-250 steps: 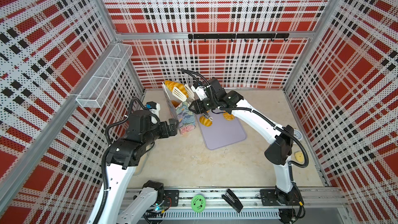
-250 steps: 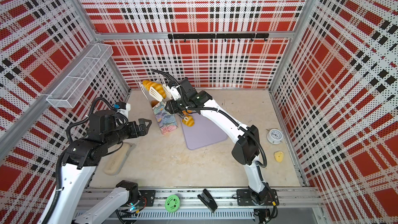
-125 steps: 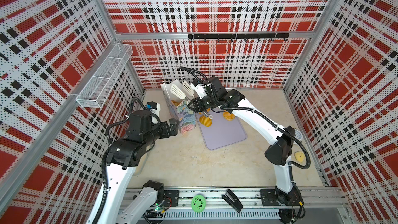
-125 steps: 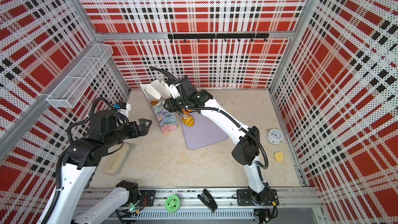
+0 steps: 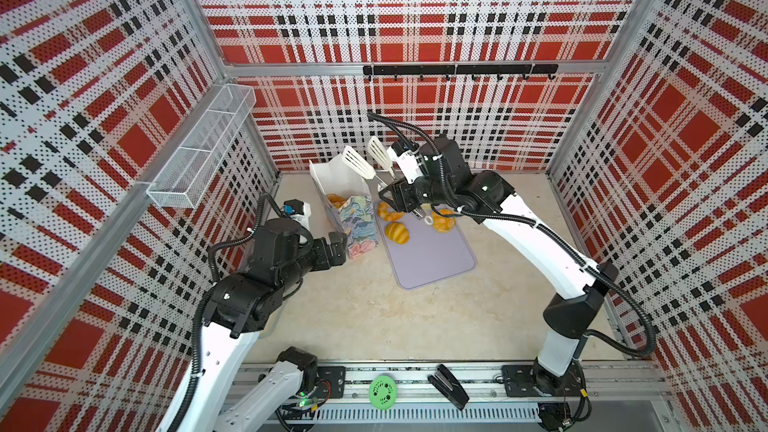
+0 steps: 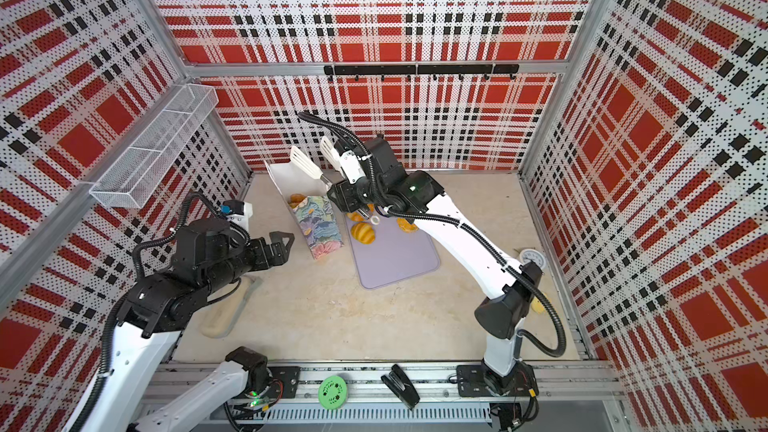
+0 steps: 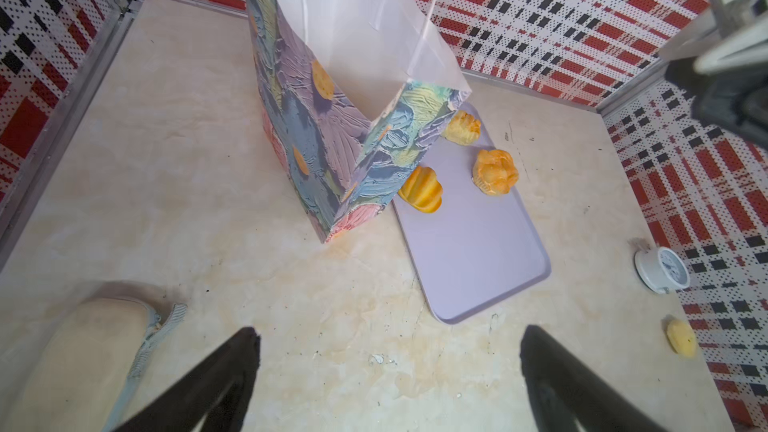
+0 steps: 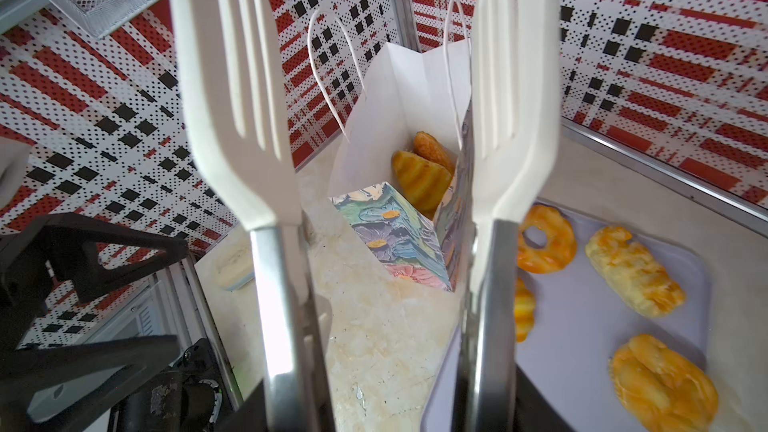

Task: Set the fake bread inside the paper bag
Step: 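Move the empty tongs back over the tray while the left gripper draws back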

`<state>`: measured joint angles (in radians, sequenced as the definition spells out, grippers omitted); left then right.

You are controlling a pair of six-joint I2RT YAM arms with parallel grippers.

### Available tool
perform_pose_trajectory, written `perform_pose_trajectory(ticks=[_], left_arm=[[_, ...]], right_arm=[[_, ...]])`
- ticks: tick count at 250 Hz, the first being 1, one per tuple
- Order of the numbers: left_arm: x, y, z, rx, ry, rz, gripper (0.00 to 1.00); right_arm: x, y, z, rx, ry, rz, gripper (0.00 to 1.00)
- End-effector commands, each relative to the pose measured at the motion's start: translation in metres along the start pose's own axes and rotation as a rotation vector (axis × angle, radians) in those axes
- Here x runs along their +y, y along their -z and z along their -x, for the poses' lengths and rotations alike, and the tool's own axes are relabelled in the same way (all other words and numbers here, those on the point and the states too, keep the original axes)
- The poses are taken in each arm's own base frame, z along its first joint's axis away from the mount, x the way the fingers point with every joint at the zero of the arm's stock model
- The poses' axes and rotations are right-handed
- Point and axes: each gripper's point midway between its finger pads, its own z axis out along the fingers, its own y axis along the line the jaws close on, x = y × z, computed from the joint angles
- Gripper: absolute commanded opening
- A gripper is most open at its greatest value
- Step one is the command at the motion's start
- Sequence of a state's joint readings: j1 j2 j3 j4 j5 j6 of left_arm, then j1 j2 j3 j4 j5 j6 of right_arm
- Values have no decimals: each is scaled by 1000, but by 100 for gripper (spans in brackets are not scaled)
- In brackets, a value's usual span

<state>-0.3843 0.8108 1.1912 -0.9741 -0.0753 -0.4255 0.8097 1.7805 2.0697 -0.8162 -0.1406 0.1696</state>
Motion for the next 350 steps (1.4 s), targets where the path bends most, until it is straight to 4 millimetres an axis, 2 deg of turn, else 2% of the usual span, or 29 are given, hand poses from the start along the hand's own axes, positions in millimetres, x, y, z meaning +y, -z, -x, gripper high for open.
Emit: perform_pose_trajectory(ticks=[1,48,97,155,247,288,350], left_arm=[[1,-1,-4,-20,26,25,99],[-6,-4,-15,-23,12,25,99],[-16,-12,-26,-22,-13,15,99],[-30,-31,-42,10,-4,-19,99],[-39,-55,-83,67,7,-24,99],[-41,-66,-104,89,31,-27,99],[-49,-80,-135,140,23,-27,99]], right_arm=[[-13,11,-2,-24,31,-54,57],[-38,26,-31,26,18,-125,57],[-66,36,-73,105,-11,-196,57],[-77,36,-110,151,-18,-191,58],[-104,15,-198,355,-56,-229,57],[-109,1,-222,422,-59,-222,57],[-121,-17,-246,482,-42,-251,59]])
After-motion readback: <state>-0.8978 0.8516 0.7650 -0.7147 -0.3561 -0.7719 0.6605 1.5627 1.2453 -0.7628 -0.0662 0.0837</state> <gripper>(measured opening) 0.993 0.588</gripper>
